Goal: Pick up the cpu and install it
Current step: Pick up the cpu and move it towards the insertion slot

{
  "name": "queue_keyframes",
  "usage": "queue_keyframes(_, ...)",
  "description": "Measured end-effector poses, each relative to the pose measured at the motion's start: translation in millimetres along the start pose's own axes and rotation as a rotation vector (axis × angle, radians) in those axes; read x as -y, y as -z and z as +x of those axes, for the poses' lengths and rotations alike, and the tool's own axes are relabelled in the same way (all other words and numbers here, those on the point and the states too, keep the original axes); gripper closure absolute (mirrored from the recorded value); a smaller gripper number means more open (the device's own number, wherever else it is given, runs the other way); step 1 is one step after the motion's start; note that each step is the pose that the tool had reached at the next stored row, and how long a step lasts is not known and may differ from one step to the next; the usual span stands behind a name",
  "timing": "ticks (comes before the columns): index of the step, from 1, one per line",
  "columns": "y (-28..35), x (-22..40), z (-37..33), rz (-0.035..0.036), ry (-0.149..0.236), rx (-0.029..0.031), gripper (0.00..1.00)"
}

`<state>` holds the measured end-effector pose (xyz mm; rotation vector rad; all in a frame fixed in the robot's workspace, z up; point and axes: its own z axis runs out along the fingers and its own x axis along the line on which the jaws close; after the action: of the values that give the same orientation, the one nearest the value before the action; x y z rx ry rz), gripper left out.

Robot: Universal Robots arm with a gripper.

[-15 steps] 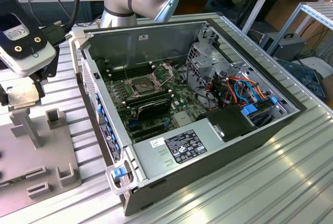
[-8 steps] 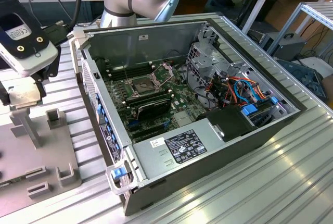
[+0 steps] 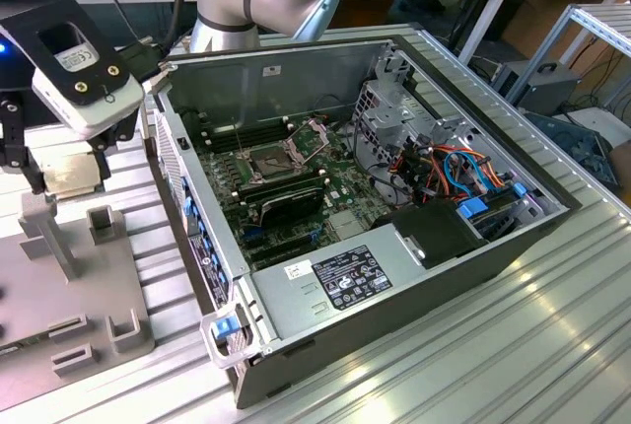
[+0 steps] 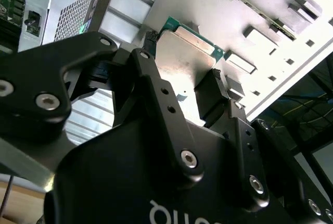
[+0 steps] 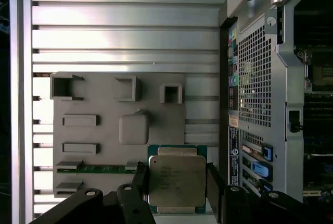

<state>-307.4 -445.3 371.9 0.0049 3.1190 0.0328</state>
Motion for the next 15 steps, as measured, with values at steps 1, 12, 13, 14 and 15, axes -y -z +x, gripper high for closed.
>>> queue_keyframes(1,-0.1,0.0,-2.0,0.0,0.0,0.0,0.45)
queue_keyframes(12,-0.8,-0.1,-29.3,0.0,0.0,0.0,0.45)
queue_keyframes(13,-0.8,-0.1,-29.3,0.0001,0.0,0.0,0.45)
queue_keyframes(14,-0.8,-0.1,-29.4,0.0001,0.0,0.0,0.45)
queue_keyframes(15,-0.8,-0.1,-29.4,0.0001,0.0,0.0,0.45)
